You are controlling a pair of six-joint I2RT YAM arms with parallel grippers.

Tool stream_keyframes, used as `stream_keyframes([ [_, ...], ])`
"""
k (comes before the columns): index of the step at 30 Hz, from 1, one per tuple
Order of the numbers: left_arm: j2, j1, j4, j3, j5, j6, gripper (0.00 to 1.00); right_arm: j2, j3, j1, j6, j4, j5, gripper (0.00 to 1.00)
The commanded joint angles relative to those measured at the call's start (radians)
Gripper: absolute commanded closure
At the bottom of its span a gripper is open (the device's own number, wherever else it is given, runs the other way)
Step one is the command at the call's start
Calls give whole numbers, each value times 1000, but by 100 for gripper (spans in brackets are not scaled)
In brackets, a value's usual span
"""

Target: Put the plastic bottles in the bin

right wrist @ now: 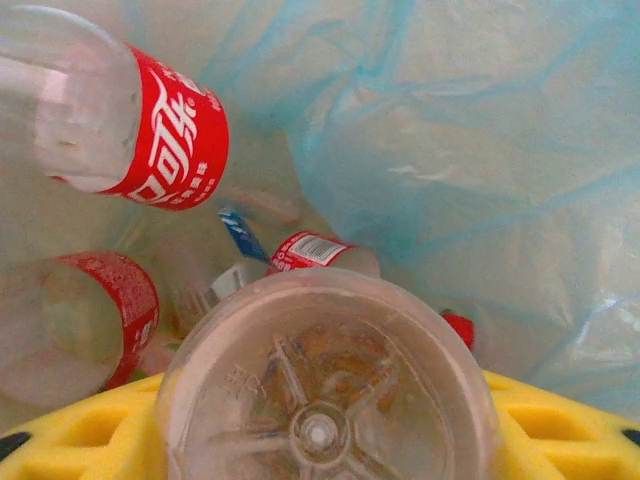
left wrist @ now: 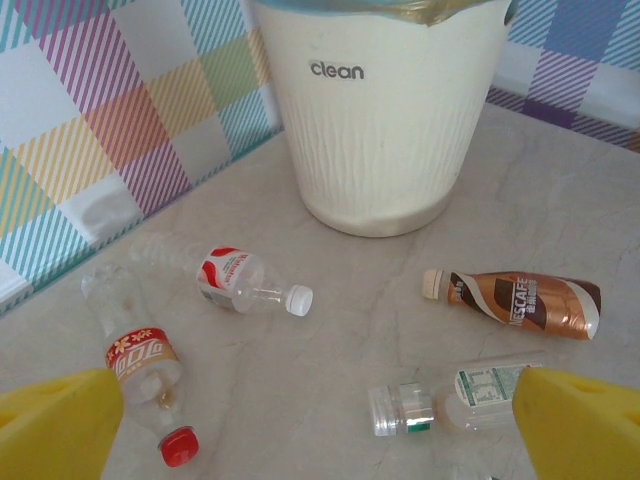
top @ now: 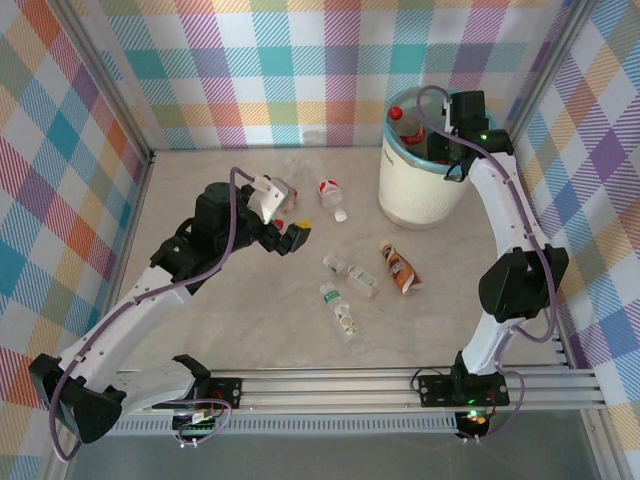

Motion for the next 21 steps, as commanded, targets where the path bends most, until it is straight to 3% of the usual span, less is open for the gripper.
stream_keyframes([
  [1, 1, 6, -10, -11, -13, -16, 0, 55, -14, -21, 66, -78, -69, 49],
  [10, 11, 6, -16, -7, -10, -18, 0, 97, 43, -33, 93, -127, -130, 37],
  [15, 18, 6, -16, 3, -12, -23, 0, 32, 81, -32, 128, -126, -194, 25],
  [21, 38, 6, -45, 27, -50, -43, 0, -77, 65, -16, 160, -85, -223, 19],
])
